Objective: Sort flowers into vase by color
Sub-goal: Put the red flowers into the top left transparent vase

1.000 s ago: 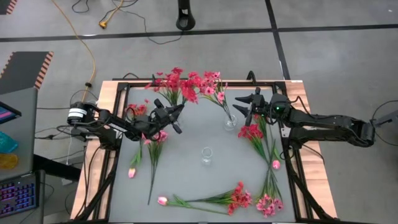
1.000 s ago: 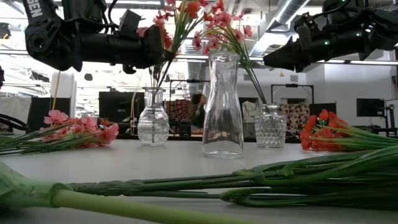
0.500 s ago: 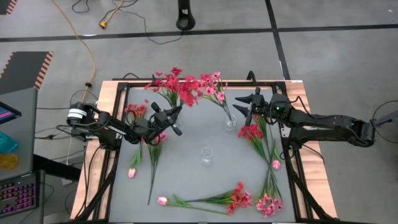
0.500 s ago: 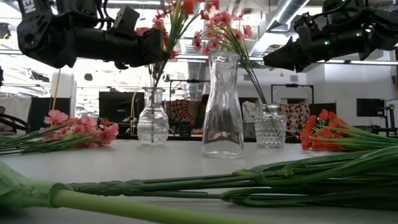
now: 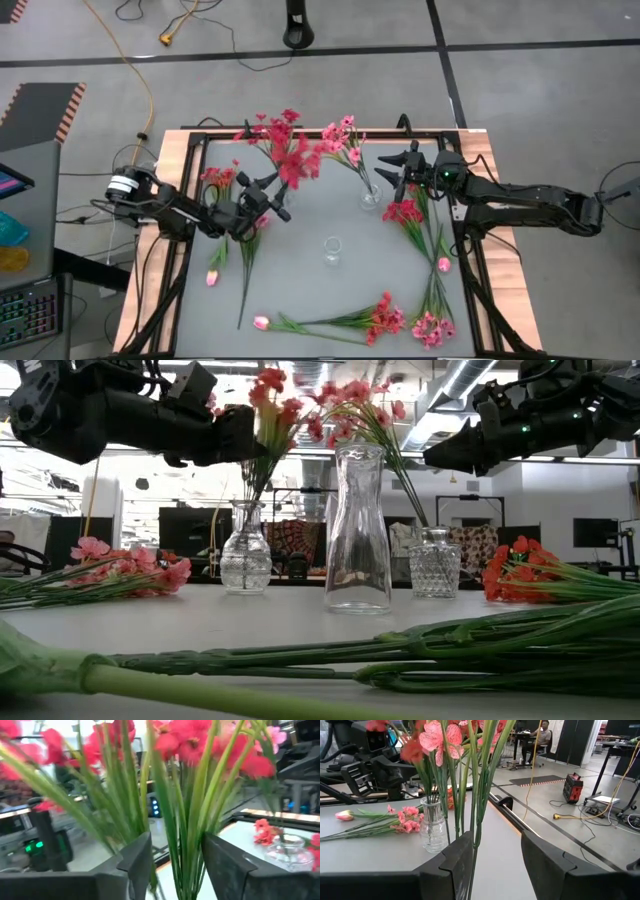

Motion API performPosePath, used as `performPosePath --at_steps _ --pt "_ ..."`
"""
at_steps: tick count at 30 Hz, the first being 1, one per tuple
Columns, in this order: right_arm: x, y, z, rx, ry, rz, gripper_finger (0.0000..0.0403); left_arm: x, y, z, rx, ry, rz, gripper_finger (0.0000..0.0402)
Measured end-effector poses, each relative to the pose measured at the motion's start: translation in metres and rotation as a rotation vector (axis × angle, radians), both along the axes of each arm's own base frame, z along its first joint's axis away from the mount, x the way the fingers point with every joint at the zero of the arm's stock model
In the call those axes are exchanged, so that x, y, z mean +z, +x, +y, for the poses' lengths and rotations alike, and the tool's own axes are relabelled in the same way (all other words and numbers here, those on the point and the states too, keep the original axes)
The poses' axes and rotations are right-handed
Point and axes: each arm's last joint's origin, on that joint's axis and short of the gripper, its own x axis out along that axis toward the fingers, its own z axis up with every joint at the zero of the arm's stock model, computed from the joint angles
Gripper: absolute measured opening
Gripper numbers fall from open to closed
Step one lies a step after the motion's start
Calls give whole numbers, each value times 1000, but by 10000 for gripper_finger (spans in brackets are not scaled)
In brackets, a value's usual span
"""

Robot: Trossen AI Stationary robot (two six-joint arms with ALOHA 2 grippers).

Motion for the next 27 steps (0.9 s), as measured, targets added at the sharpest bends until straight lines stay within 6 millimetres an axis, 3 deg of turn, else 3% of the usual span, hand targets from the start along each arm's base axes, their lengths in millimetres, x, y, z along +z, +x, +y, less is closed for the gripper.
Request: performPosePath --at_steps 7,15,27 --pt "0 0 0 0 0 0 193 0 -5 -16 75 -28 9 194" --pt "1 0 0 0 4 3 193 -1 -11 -35 105 -27 54 197" --pt "33 9 3 32 63 131 193 -2 -18 -57 93 -43 67 197"
